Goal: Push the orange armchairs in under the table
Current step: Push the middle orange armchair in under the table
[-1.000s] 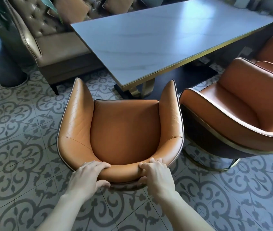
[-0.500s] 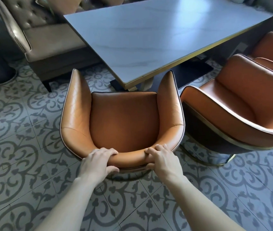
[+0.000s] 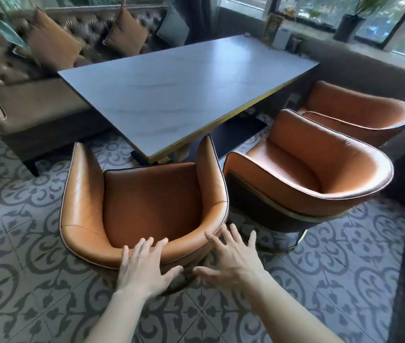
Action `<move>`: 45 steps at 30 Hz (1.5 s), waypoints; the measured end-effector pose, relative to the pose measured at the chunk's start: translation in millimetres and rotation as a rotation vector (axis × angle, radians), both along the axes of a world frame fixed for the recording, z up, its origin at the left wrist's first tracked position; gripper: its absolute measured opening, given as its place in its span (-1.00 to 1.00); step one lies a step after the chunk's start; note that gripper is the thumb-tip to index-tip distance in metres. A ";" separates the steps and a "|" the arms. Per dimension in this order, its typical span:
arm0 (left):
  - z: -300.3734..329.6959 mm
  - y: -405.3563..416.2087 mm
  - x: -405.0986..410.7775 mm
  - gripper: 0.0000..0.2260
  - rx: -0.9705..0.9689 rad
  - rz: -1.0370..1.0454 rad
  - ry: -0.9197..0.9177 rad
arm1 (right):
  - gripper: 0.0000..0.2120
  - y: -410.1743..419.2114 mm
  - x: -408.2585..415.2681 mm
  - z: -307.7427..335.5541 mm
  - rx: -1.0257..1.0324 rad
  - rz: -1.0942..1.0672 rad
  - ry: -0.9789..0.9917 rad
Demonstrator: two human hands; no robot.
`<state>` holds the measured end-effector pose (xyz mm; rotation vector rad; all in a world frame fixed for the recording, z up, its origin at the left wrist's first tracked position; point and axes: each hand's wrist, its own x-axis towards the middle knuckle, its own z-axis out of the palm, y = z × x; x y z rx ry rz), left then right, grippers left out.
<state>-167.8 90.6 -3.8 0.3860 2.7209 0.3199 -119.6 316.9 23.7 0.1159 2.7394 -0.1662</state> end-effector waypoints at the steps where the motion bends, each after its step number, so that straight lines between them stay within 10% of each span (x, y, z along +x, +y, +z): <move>1: 7.7 11.3 1.4 -0.23 0.002 -0.013 0.006 | -0.03 10.6 4.9 8.6 0.000 -0.018 -0.004; 26: 173.5 453.9 77.4 -0.10 0.094 -0.195 0.282 | 0.07 446.1 120.6 160.0 -0.049 -0.259 0.209; 45: 116.5 737.3 -118.6 -0.13 0.137 -0.176 0.116 | 0.06 736.3 -65.4 139.2 0.062 -0.272 0.042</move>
